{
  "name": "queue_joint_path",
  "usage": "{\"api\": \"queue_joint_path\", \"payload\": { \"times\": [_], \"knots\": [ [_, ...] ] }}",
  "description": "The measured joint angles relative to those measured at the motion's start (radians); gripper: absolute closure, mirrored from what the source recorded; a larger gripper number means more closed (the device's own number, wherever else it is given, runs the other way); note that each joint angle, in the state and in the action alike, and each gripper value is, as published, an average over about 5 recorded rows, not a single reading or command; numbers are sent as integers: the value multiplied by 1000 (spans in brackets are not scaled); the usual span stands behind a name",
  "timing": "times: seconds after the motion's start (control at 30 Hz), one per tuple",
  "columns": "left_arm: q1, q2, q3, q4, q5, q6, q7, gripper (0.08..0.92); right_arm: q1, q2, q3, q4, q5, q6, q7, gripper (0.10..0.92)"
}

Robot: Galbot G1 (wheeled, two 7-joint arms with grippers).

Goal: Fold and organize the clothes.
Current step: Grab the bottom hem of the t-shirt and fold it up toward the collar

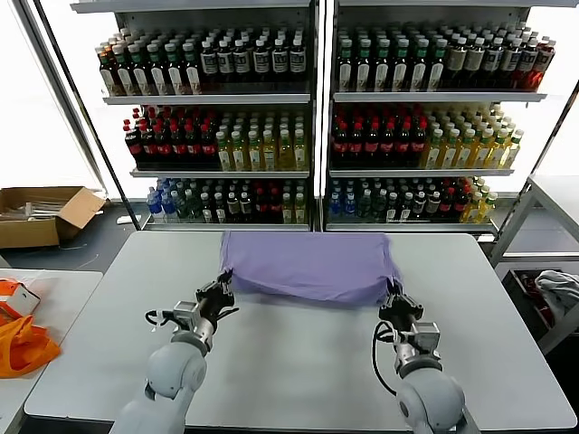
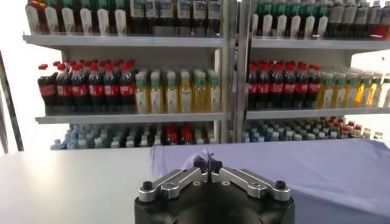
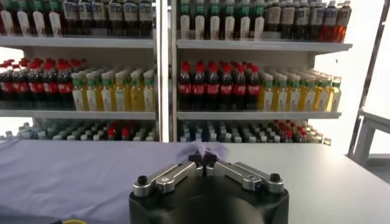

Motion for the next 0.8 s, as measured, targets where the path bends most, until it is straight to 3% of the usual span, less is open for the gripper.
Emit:
{"api": "queue_joint_path", "payload": {
  "times": [0.4,0.8],
  "knots": [
    [-177,-25,35,205,4,-26,7,916,180,2,-45,-191,35,-25,-40,918],
    [-229,-22,62,318,-11,-11,23,916,237,26,-73,-287,31,-51,-50,918]
  ]
}}
